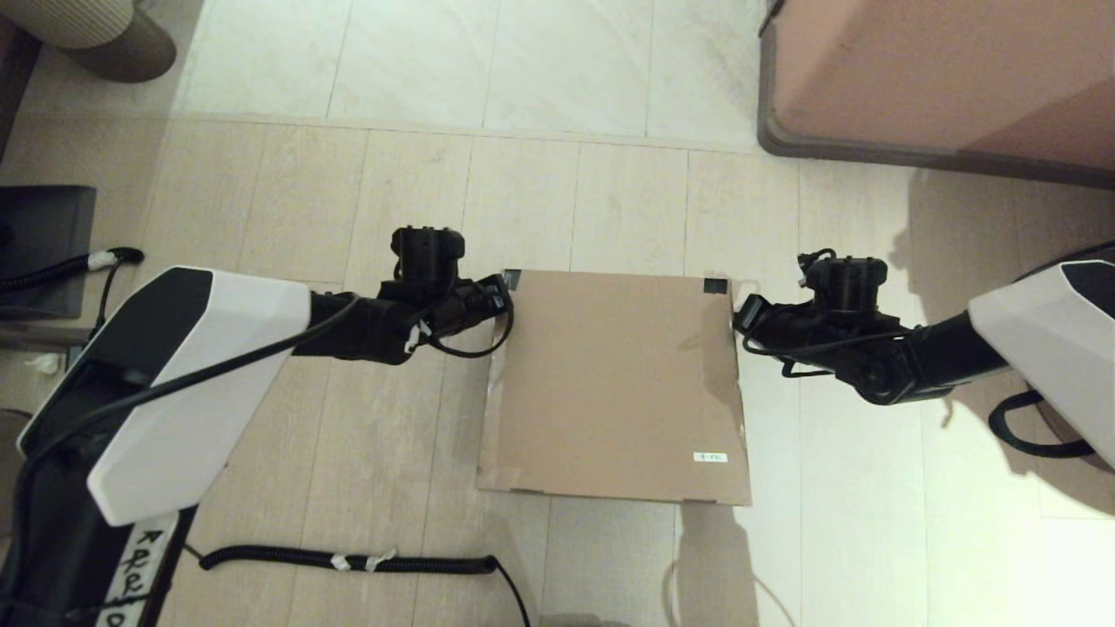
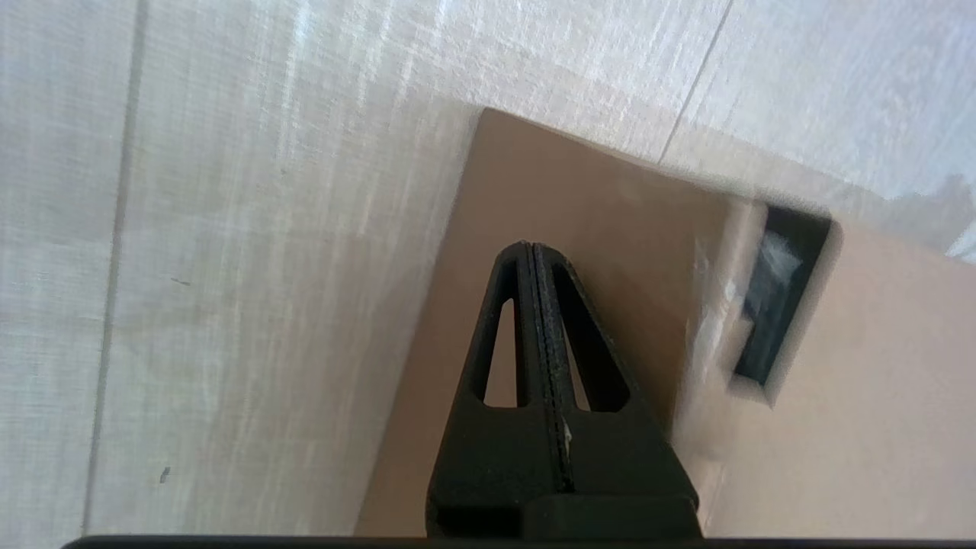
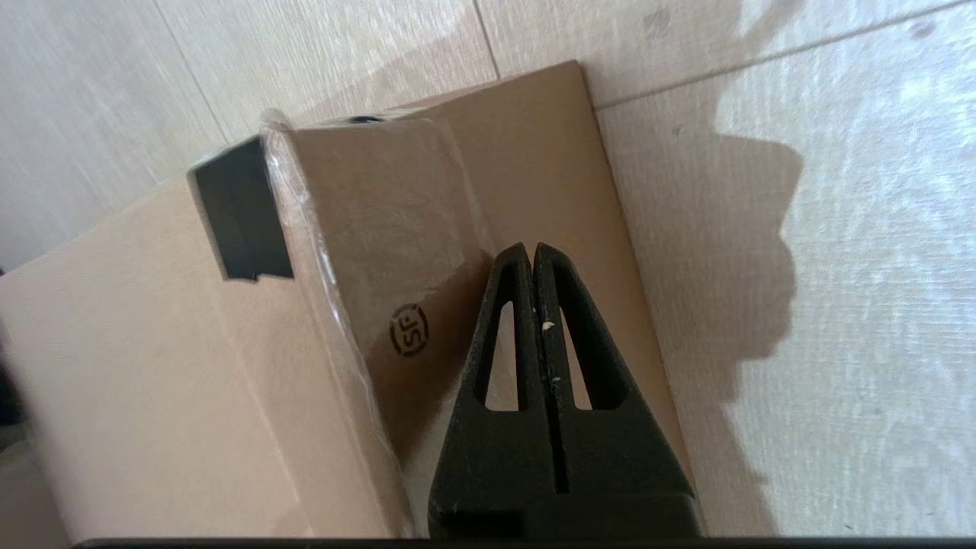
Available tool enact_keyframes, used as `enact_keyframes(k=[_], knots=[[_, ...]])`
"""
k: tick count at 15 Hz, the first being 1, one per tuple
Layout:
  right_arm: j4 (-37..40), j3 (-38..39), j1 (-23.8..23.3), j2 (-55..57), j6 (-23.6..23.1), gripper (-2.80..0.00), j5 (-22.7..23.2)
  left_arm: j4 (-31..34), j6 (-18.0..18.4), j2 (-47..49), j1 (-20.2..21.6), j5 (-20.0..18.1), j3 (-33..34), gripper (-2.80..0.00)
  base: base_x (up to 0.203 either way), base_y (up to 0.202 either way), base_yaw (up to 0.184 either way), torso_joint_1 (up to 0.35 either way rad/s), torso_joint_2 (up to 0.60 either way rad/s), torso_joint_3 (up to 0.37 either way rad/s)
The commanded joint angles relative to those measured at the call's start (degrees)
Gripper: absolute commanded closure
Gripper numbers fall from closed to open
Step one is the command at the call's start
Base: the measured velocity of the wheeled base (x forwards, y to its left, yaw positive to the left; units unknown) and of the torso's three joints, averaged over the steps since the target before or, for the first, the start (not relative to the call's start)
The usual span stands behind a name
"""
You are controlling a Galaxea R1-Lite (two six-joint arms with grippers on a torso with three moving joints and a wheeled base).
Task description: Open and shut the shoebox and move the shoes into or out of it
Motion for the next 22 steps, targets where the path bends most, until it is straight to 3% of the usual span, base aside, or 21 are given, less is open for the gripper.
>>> enact_keyframes(k=[1,6,9,12,14,16,20,22], knots=[[0.54,1.4,-1.76,-3.14,0.19,0.0,-0.14,-0.07,-0.05,-2.02,1.49,0.85,0.97,0.0,0.0,0.0,0.0,0.0,0.0,0.0],[3.52,11.52,-3.88,-19.42,-3.38,0.0,-1.92,-0.03,0.2,-15.57,5.88,1.28,10.49,0.0,0.0,0.0,0.0,0.0,0.0,0.0],[8.63,17.99,-4.21,-33.25,-13.28,0.0,-11.63,1.06,4.34,-30.81,9.35,2.81,17.49,0.0,0.0,0.0,0.0,0.0,0.0,0.0],[10.45,27.61,-4.96,-51.71,-21.74,0.0,-16.94,2.28,8.25,-50.28,15.04,4.08,28.19,0.0,0.0,0.0,0.0,0.0,0.0,0.0],[12.33,34.74,-5.83,-65.81,-24.83,0.0,-18.3,2.84,9.41,-64.48,19.22,3.96,38.75,0.0,0.0,0.0,0.0,0.0,0.0,0.0],[16.2,43.95,-6.38,-80.11,-27.41,0.0,-19.2,3.78,11.19,-79.03,21.62,3.1,54.55,0.0,0.0,0.0,0.0,0.0,0.0,0.0],[27.52,66.78,-7.06,-101.77,-34.57,0.0,-20.56,7.41,18.51,-99.49,23.73,1.73,87.13,0.0,0.0,0.0,0.0,0.0,0.0,0.0],[30.93,75.82,-7.2,-110.15,-37.59,0.0,-20.77,9.1,20.62,-108.01,24.29,1.24,99.11,0.0,0.0,0.0,0.0,0.0,0.0,0.0]])
